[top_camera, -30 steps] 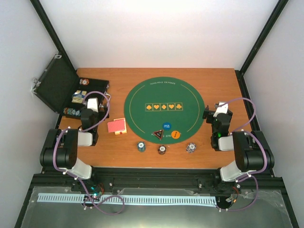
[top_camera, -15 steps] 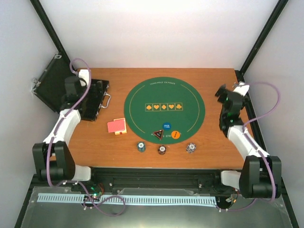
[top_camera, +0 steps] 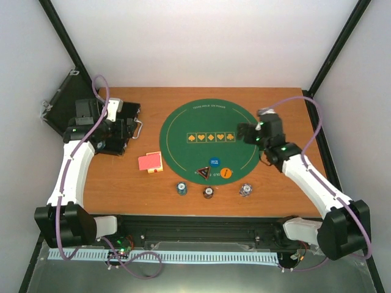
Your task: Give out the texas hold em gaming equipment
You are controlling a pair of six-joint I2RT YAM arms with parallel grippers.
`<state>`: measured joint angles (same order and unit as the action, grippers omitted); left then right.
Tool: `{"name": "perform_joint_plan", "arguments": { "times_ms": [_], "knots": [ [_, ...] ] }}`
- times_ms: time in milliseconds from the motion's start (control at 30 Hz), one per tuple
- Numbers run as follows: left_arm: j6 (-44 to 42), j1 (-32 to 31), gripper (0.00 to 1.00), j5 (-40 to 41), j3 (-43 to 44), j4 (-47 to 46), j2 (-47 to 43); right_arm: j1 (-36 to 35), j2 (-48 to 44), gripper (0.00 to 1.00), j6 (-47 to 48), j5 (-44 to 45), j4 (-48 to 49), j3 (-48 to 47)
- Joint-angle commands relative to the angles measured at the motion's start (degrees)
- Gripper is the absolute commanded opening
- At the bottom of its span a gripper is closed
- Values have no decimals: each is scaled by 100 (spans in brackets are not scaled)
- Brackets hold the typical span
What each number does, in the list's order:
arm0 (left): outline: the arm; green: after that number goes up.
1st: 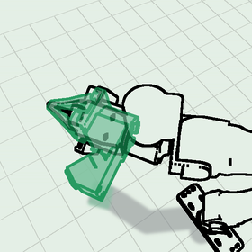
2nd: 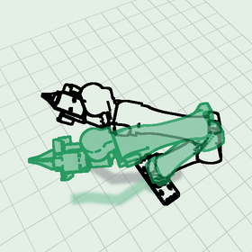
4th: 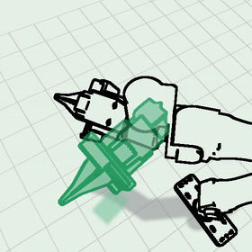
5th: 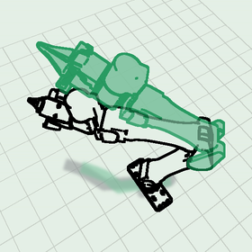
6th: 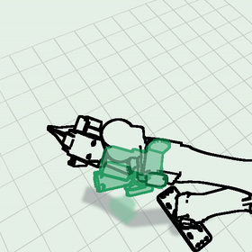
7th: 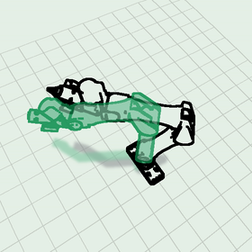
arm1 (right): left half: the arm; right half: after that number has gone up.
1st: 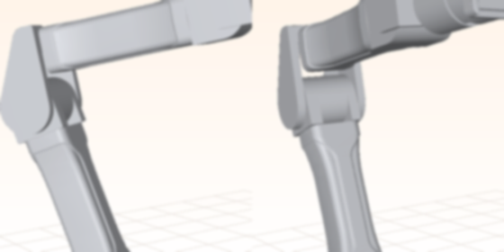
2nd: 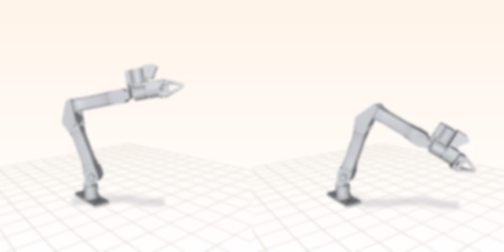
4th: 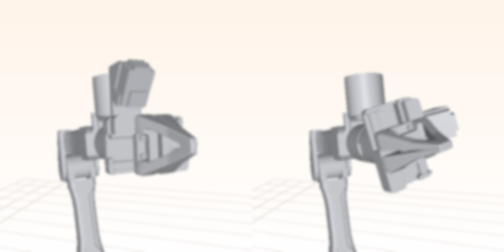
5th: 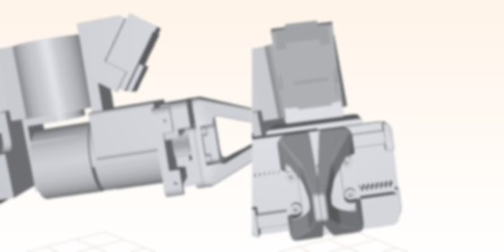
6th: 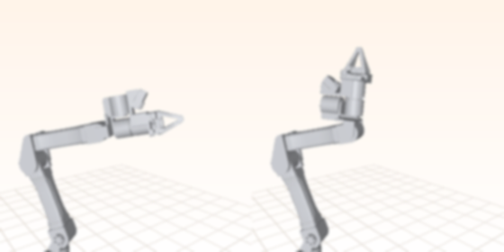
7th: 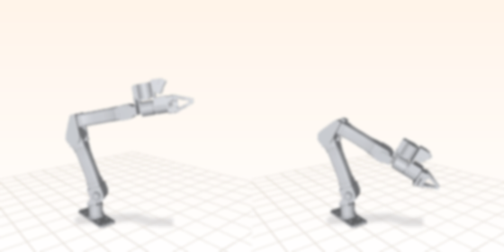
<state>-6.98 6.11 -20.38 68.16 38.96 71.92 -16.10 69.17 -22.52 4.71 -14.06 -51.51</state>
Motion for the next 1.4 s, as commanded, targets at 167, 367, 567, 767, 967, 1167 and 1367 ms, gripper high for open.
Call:
{"name": "perform_joint_plan", "arguments": {
  "times_ms": [167,367,567,767,967,1167,1367],
  "knots": [
    [-365,31,100,-32,117,1005,-185,-1962,452,92,-348,0,-812,-23],
    [-325,31,100,7,-29,975,-239,-3049,1399,72,-613,351,-893,-59],
    [-400,26,100,50,-64,1019,-266,-3566,2182,62,-792,382,-708,-138],
    [-481,26,100,83,-59,1044,-260,-3576,2754,54,-698,208,-717,-452],
    [-490,30,100,3,19,1043,-277,-3572,3119,51,-695,172,-677,-506],
    [-439,31,100,-230,11,1054,-254,-3552,3400,48,-684,263,-757,-653],
    [-404,30,100,-325,-110,1000,-292,-3519,3421,43,-689,226,-706,-691]
  ]
}}
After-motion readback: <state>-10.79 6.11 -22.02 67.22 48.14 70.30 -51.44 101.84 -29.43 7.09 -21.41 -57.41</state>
